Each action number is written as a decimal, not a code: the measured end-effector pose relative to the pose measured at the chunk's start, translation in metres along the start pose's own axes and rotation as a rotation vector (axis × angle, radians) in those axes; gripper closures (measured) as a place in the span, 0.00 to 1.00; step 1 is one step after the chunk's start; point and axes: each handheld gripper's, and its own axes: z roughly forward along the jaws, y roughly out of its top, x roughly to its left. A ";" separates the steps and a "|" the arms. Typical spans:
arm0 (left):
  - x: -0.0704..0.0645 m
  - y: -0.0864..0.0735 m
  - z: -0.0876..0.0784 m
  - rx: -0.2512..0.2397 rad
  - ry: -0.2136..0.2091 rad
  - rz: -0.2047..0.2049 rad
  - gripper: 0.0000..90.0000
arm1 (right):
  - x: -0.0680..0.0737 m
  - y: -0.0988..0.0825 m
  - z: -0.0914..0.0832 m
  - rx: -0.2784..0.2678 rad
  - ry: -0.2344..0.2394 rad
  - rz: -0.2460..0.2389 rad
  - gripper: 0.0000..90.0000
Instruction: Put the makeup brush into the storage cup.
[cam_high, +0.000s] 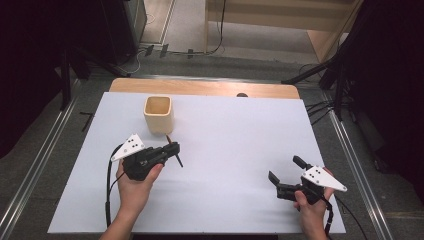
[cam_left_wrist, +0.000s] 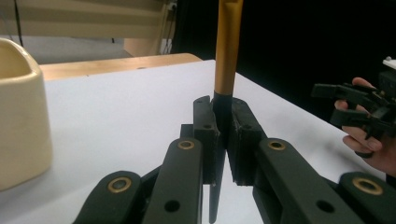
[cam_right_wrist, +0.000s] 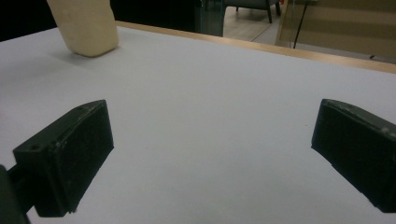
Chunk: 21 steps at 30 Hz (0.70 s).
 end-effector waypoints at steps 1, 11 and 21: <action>0.001 0.002 -0.001 -0.003 0.003 0.002 0.93 | -0.001 -0.001 -0.001 0.000 0.000 -0.001 0.00; 0.008 0.024 -0.004 -0.018 0.027 0.024 0.93 | -0.003 -0.006 -0.005 0.002 0.001 0.010 0.00; 0.020 0.046 -0.008 -0.039 0.061 0.046 0.93 | -0.001 -0.006 -0.003 0.004 0.003 0.007 0.00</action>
